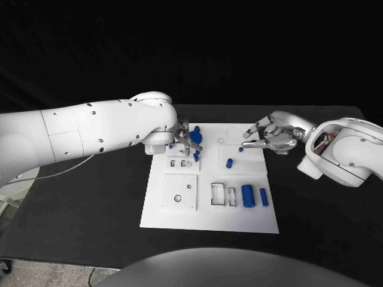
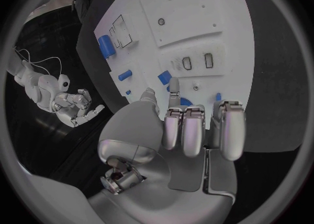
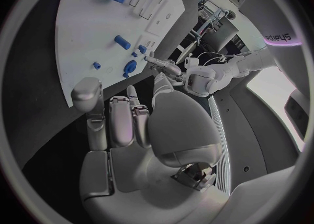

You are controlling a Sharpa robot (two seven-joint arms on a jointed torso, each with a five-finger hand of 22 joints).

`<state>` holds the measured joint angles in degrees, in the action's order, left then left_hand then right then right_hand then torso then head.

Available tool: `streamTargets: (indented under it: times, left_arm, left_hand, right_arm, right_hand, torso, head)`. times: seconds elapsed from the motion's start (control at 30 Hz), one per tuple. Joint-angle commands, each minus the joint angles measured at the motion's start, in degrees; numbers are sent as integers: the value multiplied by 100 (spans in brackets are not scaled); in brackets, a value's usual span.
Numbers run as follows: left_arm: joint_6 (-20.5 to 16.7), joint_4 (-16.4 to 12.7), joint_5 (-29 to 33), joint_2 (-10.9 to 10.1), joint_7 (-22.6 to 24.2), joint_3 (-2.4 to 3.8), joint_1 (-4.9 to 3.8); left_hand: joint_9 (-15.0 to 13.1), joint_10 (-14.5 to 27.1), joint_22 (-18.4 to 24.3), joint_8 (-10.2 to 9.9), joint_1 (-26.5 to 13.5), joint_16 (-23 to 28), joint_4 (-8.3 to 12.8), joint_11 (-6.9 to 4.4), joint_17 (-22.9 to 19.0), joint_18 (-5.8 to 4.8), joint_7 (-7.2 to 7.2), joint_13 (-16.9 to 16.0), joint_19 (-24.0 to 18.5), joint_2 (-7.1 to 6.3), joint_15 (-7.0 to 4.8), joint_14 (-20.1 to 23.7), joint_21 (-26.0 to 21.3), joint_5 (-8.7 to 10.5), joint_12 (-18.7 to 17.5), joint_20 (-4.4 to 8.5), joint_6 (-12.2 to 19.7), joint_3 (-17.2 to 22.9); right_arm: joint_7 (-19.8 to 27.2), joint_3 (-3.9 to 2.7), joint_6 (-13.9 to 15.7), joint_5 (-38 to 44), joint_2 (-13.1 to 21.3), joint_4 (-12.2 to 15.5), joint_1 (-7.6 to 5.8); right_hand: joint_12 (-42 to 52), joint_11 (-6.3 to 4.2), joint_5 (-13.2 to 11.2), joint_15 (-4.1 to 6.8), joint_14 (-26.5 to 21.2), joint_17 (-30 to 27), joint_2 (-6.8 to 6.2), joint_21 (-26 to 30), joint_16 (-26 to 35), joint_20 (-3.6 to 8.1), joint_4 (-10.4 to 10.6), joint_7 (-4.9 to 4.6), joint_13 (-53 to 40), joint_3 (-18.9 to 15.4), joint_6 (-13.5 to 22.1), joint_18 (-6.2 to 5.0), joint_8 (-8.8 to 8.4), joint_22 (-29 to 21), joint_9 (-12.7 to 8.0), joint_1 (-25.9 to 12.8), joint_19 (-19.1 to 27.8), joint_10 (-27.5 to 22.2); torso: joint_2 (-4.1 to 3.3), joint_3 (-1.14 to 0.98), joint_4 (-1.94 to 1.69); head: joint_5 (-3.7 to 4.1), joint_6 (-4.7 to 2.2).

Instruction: Assemble the parts on the task board

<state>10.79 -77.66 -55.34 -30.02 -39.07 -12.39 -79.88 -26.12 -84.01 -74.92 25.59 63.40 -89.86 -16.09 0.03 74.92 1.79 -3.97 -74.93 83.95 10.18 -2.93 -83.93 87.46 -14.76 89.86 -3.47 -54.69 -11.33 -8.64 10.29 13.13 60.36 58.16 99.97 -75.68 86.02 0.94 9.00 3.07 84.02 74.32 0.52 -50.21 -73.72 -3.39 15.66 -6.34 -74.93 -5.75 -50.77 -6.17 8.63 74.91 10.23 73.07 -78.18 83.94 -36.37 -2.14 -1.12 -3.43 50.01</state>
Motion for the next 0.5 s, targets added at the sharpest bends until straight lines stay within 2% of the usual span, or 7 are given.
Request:
streamTargets:
  times: [0.03, 0.17, 0.5]
  left_arm:
    - [119, 52, 44, 52, -10, 5, 38]
    - [111, 107, 34, 94, -7, 7, 84]
    - [111, 164, 28, 179, 4, 12, 149]
  left_hand:
    - [-17, -599, -879, -36, 68, -14, 3, 16, 1508, -13, 12, -1507, 107, 26, 47, -607, -25, -42, 14, -49, -85, 53]
    - [-94, -599, -873, -11, 100, -14, 13, -5, 1508, -10, 41, -1507, 100, 8, 34, -607, -31, -46, 14, -43, -193, 75]
    - [-148, -599, -810, -71, 129, -14, 16, -3, 1508, 6, 31, -1507, 46, 2, 31, -607, -67, -49, 14, -38, -137, 104]
  right_arm:
    - [64, -1, 50, 38, 5, -1, 7]
    - [65, -1, 36, 28, 1, -14, 11]
    - [67, 1, -14, 14, -20, -28, 28]
  right_hand:
    - [-12, 28, 18, -51, 88, -7, 77, 28, 26, -28, 10, -20, -1014, -32, -2, -77, -2, 441, -9, 2, 24, 169]
    - [-15, 29, 29, -52, 87, -10, 81, 35, 29, -29, 9, -20, -1011, -34, -5, -77, 0, 441, -10, 5, 25, 166]
    - [-16, 29, 30, -53, 86, -13, 81, 37, 32, -29, 8, -20, -1009, -34, -5, -78, 0, 441, -10, 6, 26, 164]
  torso:
    - [7, -1, -3]
    - [11, -3, -1]
    - [21, -1, -5]
  head:
    - [18, -1]
    - [16, -1]
    - [-3, -1]
